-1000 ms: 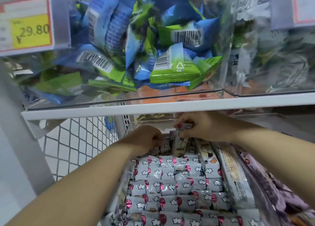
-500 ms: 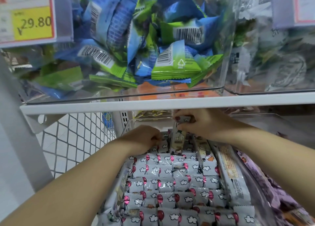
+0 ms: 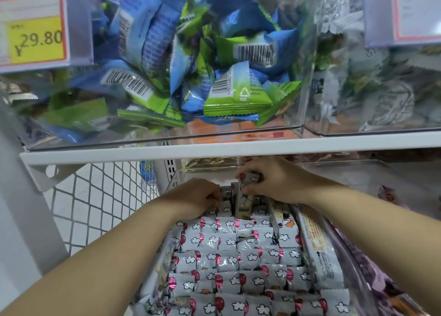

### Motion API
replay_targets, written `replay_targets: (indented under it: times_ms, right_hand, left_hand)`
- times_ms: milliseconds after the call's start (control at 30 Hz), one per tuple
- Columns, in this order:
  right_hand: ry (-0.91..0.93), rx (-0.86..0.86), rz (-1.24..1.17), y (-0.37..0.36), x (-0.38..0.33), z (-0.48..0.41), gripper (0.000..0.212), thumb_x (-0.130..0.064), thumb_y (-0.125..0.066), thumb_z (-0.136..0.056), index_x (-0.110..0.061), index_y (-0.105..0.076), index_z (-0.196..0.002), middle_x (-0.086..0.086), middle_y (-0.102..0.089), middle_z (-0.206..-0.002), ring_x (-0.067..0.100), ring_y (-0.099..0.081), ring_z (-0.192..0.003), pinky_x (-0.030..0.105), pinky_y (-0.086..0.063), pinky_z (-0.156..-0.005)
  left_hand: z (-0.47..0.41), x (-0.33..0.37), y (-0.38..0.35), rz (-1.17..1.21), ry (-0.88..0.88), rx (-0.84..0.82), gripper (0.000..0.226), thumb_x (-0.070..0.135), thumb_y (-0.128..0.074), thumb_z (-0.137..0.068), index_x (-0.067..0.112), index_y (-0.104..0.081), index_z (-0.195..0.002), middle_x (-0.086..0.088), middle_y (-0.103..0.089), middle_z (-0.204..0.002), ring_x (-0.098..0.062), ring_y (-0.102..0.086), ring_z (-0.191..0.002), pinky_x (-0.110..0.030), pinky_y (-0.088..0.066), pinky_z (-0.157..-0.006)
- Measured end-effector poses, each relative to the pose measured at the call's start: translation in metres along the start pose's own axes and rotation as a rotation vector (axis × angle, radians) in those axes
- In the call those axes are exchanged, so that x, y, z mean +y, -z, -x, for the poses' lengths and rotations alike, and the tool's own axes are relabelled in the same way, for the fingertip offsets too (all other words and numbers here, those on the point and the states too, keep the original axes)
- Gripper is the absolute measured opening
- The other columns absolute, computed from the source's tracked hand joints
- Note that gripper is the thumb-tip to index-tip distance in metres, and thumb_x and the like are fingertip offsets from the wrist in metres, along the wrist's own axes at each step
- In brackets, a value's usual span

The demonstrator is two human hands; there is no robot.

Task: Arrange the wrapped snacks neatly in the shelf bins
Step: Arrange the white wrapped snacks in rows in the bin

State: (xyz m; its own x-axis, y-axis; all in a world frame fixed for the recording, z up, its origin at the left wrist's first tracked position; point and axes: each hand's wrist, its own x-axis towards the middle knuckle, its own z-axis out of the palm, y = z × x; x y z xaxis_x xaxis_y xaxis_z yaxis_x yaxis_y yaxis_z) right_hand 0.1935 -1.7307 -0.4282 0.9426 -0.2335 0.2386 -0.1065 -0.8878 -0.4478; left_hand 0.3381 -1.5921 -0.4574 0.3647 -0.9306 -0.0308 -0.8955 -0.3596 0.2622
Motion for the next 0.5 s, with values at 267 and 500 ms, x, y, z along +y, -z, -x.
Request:
replay_targets:
  times_ms: [267, 500]
  right_hand:
    - [-0.055, -0.355, 0.138, -0.018, 0.006, -0.02, 0.032, -0.037, -0.074, -0.076, -0.019, -0.066, -0.101, -0.013, -0.056, -0.085, 0.008, -0.055, -0.085, 0.022, -0.044, -0.07]
    - [-0.076, -0.415, 0.167, -0.016, 0.005, -0.021, 0.018, -0.039, -0.062, -0.087, -0.024, -0.068, -0.096, -0.016, -0.056, -0.076, 0.006, -0.052, -0.073, 0.023, -0.038, -0.065]
  left_hand:
    - [-0.004, 0.001, -0.002, -0.013, 0.013, -0.03, 0.013, 0.025, -0.052, -0.094, 0.028, -0.054, -0.081, 0.015, -0.05, -0.078, -0.01, -0.051, -0.08, -0.024, -0.037, -0.068]
    - [-0.004, 0.004, -0.002, -0.002, 0.018, -0.051, 0.021, 0.026, -0.041, -0.098, 0.022, -0.05, -0.08, 0.008, -0.049, -0.077, -0.008, -0.046, -0.07, -0.027, -0.036, -0.063]
